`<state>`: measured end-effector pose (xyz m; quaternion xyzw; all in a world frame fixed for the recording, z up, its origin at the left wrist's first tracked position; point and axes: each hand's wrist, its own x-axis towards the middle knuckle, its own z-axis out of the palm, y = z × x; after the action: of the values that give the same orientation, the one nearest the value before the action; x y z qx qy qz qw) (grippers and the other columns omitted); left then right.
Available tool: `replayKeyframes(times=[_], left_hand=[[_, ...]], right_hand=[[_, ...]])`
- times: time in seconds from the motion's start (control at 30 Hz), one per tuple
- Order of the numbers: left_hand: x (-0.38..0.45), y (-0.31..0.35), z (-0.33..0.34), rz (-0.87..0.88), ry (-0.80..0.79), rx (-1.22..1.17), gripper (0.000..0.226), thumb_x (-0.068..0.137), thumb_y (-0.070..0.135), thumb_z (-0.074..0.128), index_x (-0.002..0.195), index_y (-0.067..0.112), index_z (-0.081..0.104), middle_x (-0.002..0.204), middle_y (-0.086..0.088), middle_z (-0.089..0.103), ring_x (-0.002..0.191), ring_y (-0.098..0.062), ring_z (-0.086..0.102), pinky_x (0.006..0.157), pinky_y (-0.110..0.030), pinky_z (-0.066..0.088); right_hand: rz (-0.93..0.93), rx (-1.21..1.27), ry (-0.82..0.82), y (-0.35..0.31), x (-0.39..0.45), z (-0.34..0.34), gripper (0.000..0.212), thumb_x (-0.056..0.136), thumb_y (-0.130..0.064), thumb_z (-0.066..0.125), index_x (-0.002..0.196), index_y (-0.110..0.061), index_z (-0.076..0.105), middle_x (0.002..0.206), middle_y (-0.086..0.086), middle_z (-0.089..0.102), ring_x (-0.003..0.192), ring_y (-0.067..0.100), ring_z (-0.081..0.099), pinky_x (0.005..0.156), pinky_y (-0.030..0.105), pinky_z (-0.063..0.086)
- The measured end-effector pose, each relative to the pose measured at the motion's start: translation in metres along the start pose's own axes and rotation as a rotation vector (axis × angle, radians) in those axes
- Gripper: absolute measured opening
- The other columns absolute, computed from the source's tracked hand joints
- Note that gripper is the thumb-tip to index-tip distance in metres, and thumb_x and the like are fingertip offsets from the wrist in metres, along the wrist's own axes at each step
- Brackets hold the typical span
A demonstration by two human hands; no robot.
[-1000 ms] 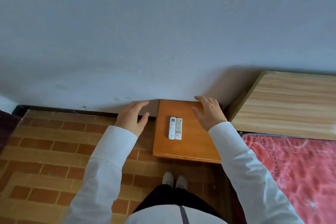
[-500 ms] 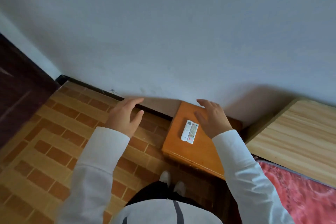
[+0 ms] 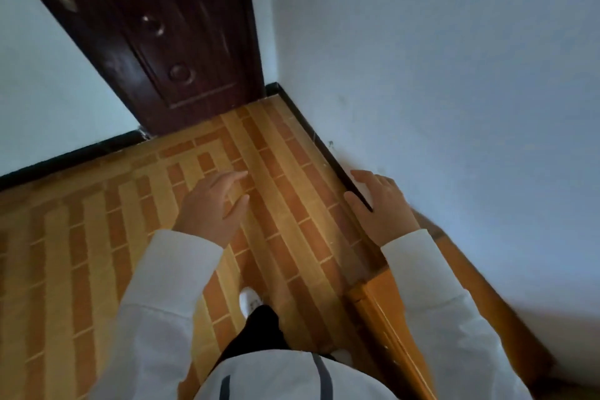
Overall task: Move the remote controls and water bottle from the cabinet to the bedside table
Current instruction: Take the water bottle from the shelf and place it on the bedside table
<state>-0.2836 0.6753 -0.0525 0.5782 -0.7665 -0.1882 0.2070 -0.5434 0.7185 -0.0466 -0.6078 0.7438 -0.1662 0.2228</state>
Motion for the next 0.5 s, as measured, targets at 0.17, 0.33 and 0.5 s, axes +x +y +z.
replayKeyframes(times=[0.17, 0.33, 0.5], left_hand=[[-0.006, -0.070, -0.048, -0.148, 0.096, 0.028, 0.038, 0.091, 0.026, 0.053, 0.129, 0.025, 0.051, 0.132, 0.001, 0.053, 0.123, -0.019, 0.047, 0.100, -0.034, 0.038], [-0.002, -0.136, -0.096, -0.276, 0.185, 0.085, 0.038, 0.092, 0.025, 0.052, 0.130, 0.023, 0.050, 0.133, 0.000, 0.053, 0.123, -0.019, 0.047, 0.097, -0.028, 0.034], [0.005, -0.192, -0.136, -0.370, 0.286, 0.106, 0.037, 0.090, 0.022, 0.057, 0.126, 0.022, 0.054, 0.128, 0.000, 0.057, 0.119, -0.021, 0.051, 0.096, -0.031, 0.037]], right_hand=[[-0.144, -0.007, -0.092, -0.079, 0.053, 0.046, 0.041, 0.096, -0.033, 0.044, 0.135, -0.023, 0.044, 0.141, 0.004, 0.048, 0.134, 0.025, 0.037, 0.111, 0.045, 0.034], [-0.319, -0.013, -0.150, -0.159, 0.101, 0.094, 0.044, 0.095, -0.038, 0.044, 0.137, -0.024, 0.041, 0.140, -0.002, 0.048, 0.134, 0.020, 0.039, 0.111, 0.041, 0.036], [-0.427, -0.032, -0.175, -0.238, 0.142, 0.132, 0.046, 0.092, -0.047, 0.036, 0.135, -0.030, 0.040, 0.138, -0.004, 0.050, 0.132, 0.021, 0.042, 0.108, 0.039, 0.035]])
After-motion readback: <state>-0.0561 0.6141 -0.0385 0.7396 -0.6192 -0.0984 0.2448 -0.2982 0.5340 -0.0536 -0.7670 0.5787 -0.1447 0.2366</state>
